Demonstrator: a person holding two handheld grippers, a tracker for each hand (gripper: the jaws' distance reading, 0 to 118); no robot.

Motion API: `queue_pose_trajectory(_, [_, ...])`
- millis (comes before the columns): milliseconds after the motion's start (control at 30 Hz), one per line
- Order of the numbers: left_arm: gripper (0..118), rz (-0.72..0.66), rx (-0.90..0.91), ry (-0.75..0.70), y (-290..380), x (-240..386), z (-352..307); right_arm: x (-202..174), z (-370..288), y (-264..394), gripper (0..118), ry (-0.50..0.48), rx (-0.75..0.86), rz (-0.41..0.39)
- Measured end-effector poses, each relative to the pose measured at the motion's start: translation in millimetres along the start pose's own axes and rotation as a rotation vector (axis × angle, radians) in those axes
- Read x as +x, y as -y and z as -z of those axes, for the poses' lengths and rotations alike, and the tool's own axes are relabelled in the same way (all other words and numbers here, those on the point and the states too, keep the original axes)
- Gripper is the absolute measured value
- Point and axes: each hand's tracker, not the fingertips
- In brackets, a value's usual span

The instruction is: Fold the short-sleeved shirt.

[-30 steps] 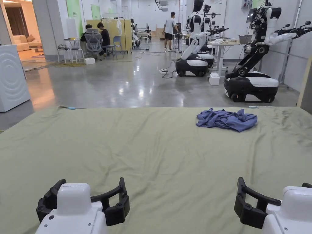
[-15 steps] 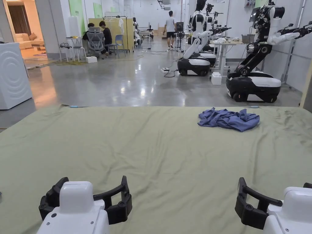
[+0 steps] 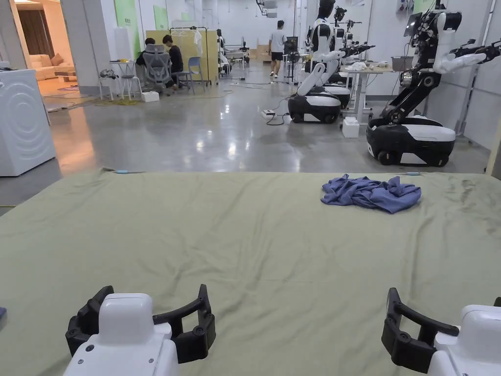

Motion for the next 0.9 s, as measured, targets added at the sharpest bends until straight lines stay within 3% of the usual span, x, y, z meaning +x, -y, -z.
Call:
queue_pose_trajectory(400, [118,0.003,0.001,0.004,0.3,1.1,0.6,-10.3,0.0,-0.1,118,0.017,0.010,-0.065])
queue_pose_trajectory(900, [118,-0.003,0.000,0.004,-0.4,0.0,1.4,-9.3,-6.1,0.9,118,-0.007,0.040,-0.041])
